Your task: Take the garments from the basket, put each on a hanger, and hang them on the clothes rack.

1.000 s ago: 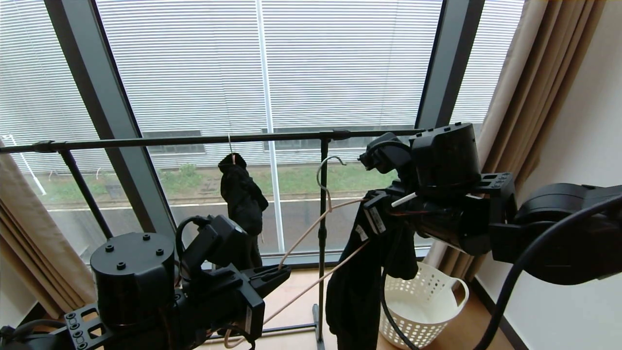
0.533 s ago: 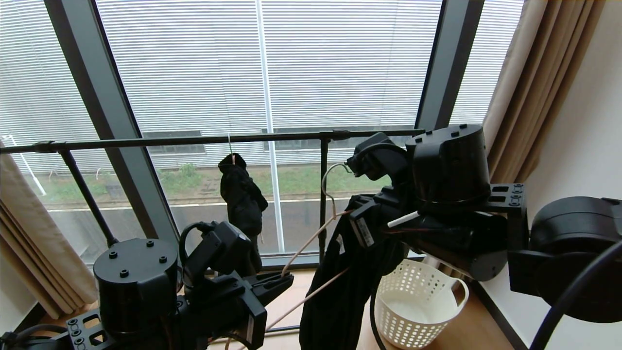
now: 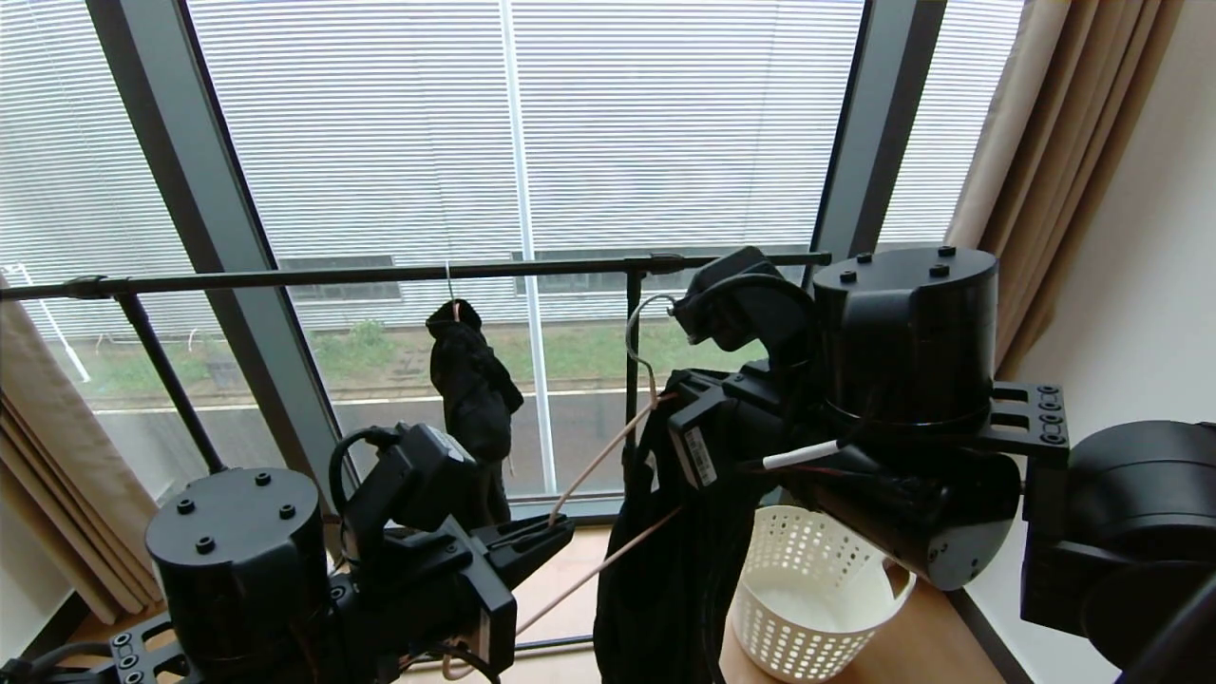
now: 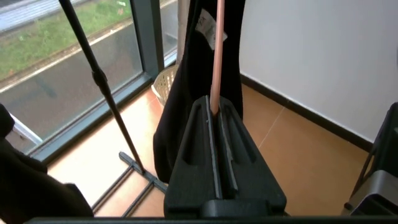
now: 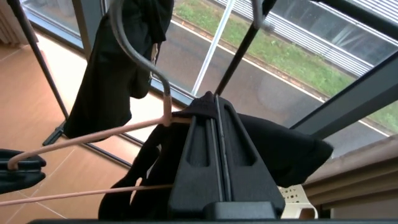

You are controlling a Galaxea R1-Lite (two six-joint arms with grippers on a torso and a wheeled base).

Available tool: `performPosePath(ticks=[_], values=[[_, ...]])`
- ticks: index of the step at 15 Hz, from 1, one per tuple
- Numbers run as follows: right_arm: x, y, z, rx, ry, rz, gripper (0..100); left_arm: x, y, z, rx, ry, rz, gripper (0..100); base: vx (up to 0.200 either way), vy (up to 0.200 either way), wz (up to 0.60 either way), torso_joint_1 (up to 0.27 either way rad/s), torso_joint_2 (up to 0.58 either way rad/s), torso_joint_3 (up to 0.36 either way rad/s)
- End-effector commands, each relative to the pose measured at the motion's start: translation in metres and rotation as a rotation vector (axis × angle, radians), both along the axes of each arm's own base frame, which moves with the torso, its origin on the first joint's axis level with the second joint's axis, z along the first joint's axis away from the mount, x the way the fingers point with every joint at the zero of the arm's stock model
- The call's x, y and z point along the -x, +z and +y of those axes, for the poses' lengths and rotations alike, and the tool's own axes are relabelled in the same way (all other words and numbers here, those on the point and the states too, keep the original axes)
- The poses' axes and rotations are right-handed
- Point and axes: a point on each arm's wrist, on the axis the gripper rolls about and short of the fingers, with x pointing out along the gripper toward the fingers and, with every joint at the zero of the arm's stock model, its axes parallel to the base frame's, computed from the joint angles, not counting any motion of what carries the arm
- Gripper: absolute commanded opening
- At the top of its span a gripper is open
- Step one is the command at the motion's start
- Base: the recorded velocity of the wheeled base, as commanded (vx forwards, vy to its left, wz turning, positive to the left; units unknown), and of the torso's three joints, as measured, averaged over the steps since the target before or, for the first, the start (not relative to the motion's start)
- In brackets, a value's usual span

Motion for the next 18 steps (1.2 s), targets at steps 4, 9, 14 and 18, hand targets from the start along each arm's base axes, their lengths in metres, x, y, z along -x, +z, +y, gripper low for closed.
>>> performPosePath(ticks=[4, 9, 14, 18], values=[[0.001, 0.007, -0.002, -0.033, 0.0, -0.025, 0, 0.004, -0.003, 0.004, 0.009, 0.0, -0.015, 0, 0.0, 0.0, 0.0, 0.0, 0.0, 0.0], [0.001, 0.015, -0.01, -0.068, -0.014, -0.063, 100, 0.005, -0.002, 0.004, 0.014, 0.0, -0.023, 0, 0.0, 0.0, 0.0, 0.0, 0.0, 0.0], [0.0, 0.022, -0.018, -0.081, -0.031, -0.077, 100, 0.005, 0.0, 0.004, 0.026, 0.0, -0.037, 0, 0.0, 0.0, 0.0, 0.0, 0.0, 0.0], [0.003, 0.026, -0.021, -0.089, -0.03, -0.086, 100, 0.003, -0.001, 0.006, 0.023, 0.011, -0.034, 0, 0.0, 0.0, 0.0, 0.0, 0.0, 0.0]])
